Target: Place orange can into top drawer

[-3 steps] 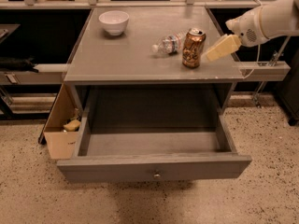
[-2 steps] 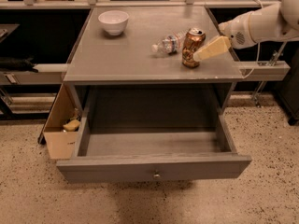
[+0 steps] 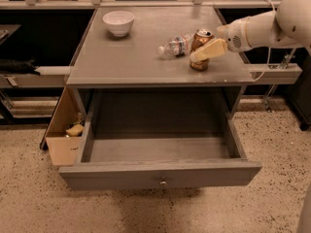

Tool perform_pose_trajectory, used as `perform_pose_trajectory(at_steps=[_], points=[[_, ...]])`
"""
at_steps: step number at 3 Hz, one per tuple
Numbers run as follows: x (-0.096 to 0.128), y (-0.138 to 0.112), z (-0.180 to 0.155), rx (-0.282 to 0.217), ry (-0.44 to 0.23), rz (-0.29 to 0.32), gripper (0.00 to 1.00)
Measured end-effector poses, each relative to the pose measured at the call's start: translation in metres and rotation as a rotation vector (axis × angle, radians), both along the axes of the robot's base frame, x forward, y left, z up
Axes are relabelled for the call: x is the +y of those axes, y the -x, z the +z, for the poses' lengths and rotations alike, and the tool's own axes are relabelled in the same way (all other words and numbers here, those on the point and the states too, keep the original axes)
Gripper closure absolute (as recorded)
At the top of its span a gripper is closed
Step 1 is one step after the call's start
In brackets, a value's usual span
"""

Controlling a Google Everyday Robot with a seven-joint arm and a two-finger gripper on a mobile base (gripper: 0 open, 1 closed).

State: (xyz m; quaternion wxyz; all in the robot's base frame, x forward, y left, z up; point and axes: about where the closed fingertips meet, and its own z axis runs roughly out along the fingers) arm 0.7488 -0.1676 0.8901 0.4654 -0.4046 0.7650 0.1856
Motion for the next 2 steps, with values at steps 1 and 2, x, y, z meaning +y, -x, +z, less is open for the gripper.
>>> perform_pose_trajectory(at_steps=[1,2], points=[[0.0063,-0.004,-0.0008,-0.008,-0.021,-0.004,0.25],[0.0116,0.0004,0.0037,-0.017,-0.041,0.009,0.49]])
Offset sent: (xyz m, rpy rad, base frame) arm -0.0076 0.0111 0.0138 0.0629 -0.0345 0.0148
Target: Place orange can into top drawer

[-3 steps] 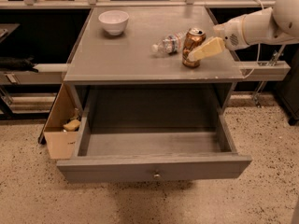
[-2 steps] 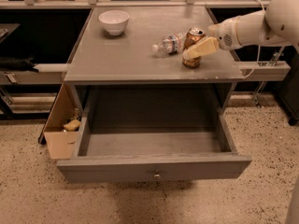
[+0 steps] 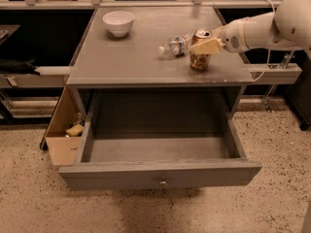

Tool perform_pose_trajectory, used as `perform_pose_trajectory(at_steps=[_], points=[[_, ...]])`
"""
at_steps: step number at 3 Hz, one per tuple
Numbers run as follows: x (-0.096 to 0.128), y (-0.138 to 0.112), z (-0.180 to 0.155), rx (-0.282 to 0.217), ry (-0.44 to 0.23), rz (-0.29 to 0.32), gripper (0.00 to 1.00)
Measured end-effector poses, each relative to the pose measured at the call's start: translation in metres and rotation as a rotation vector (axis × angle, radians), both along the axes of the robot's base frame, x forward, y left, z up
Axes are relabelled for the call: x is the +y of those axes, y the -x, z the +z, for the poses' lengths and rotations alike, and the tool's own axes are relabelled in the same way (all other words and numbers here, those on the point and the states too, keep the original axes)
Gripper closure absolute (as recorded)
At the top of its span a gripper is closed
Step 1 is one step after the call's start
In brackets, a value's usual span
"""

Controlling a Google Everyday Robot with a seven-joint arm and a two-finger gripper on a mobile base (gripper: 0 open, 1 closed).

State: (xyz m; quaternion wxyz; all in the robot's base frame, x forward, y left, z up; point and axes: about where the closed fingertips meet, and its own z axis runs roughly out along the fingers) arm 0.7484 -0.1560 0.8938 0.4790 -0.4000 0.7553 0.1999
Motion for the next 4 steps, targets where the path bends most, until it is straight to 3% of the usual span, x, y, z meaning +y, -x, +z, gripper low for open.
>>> perform_pose_trajectory(at_steps=[1,2,3,4], points=[[0.012,0.021,0.019,-0.026,-0.028,0.052,0.72],[0.025,0.06,0.052,-0.065,-0.036,0.128,1.0],[0.026,0.061,0.051,-0.064,-0.033,0.135,1.0],[0.029,0.086,0.028,-0.036,0.019,0.24,1.0]])
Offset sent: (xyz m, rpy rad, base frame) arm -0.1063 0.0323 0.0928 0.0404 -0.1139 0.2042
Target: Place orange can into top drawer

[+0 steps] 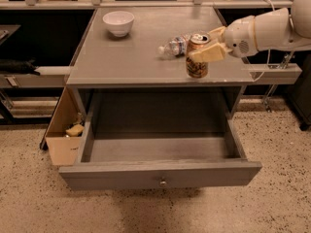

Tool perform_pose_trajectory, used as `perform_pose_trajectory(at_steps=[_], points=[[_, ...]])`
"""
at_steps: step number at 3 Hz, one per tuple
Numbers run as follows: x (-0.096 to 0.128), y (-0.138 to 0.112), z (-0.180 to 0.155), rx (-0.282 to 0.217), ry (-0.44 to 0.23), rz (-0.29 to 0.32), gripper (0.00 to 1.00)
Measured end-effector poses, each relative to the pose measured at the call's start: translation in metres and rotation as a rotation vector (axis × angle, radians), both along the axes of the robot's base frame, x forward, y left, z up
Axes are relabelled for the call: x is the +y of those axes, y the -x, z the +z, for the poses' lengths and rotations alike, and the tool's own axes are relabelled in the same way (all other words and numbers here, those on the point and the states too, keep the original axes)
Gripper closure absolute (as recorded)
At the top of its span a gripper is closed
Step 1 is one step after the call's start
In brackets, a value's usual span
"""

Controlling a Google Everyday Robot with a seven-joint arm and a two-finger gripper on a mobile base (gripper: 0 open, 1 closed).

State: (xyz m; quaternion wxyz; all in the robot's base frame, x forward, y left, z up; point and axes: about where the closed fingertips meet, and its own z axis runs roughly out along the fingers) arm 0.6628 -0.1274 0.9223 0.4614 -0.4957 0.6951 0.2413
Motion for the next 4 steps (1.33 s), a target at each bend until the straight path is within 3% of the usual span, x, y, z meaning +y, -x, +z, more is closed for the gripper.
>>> perform_pose_trajectory(at_steps=[1,2,3,4], points=[[-0.004,0.042,-0.025,0.005,0.086,0.093,1.0],[-0.001,0.081,-0.066,0.054,0.188,0.181,1.0],[0.001,0.107,-0.114,0.128,0.289,0.248,1.0],[0.001,0.112,-0.124,0.144,0.307,0.26,1.0]])
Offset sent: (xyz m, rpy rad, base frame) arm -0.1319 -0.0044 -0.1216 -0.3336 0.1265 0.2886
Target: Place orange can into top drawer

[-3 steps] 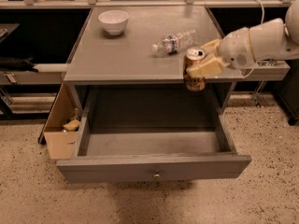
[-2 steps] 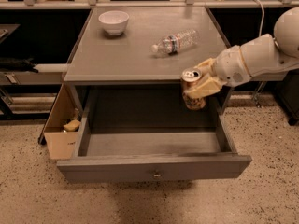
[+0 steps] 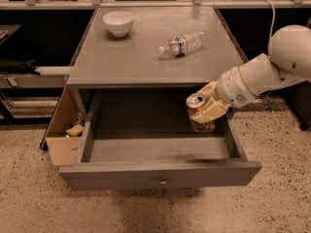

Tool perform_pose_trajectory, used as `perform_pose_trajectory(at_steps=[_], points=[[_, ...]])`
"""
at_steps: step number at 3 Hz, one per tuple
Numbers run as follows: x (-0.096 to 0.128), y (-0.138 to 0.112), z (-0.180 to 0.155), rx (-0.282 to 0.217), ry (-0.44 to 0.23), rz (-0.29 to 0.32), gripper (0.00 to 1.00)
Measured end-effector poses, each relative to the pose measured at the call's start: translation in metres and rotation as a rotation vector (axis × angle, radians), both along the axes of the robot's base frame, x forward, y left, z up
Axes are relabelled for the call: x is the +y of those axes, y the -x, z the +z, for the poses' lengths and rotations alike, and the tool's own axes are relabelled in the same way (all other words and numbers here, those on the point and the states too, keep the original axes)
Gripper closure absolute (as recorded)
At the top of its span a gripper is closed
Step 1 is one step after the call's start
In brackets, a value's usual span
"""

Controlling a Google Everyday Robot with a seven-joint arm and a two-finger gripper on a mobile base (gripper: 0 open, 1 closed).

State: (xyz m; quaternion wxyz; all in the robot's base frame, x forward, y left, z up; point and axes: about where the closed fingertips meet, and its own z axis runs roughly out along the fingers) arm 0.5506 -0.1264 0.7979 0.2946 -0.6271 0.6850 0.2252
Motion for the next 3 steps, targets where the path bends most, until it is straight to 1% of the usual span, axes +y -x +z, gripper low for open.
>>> perform_pose_trajectory(at_steps=[1,2,3], points=[[0.002,0.0,-0.005,0.008,0.009,-0.006,1.0],[0.011,-0.005,-0.039,0.06,0.051,-0.023,1.0],[0.027,-0.011,-0.074,0.117,0.091,-0.027,1.0]])
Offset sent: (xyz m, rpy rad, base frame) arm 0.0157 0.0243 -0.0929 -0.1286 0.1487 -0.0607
